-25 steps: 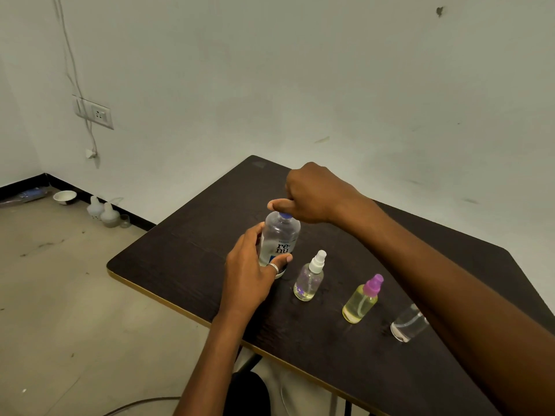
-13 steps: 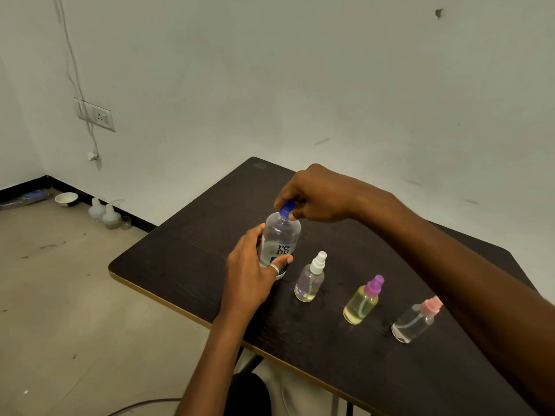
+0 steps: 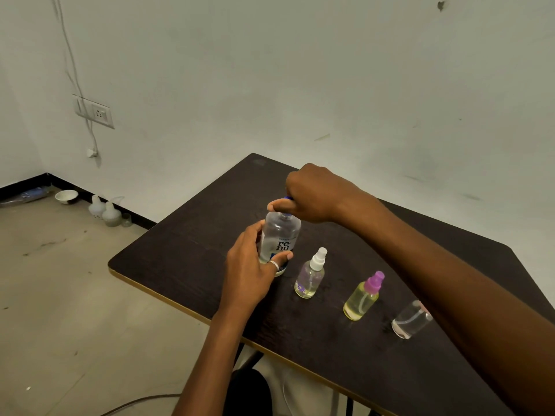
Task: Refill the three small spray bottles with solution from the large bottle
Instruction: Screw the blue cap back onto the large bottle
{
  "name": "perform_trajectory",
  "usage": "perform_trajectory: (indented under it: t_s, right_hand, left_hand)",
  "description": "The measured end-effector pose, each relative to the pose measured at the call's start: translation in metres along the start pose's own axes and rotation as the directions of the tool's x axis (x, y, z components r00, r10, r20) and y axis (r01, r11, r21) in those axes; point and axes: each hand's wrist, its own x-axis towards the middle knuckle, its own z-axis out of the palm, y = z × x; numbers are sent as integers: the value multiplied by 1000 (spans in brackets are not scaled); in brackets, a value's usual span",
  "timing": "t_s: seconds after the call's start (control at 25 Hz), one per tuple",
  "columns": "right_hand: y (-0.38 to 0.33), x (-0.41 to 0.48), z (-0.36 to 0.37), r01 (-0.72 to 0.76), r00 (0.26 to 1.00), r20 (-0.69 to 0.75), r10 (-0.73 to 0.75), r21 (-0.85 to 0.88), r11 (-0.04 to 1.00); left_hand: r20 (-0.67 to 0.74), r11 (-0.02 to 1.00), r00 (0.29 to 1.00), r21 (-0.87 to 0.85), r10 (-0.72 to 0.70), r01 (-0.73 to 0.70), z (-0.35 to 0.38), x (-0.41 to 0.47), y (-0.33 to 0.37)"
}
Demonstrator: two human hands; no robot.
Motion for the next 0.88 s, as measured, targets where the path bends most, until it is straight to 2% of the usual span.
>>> perform_trajectory:
  t_s: [0.12, 0.28, 0.4, 0.6, 0.88]
  right_hand:
    - [1, -1, -2, -3, 1000, 12, 3, 9, 1000]
    - [15, -10, -17, 110, 986, 104, -128, 166, 980]
    - [20, -11, -19, 171, 975, 113, -192, 174, 970]
    - [17, -6, -15, 140, 986, 67, -155, 186, 973]
    - [10, -8, -1, 52, 998, 33, -53, 40, 998]
  left_hand:
    - [7, 1000, 1000, -7, 2, -2, 0, 0, 1]
    - [6, 1000, 1000, -12, -6, 6, 0, -1, 1]
    - [11, 1000, 1000, -10, -3, 3, -1, 0, 0]
    - [9, 1000, 1000, -13, 6, -6, -1, 0, 1]
    - [11, 1000, 1000, -19, 13, -13, 0, 0, 0]
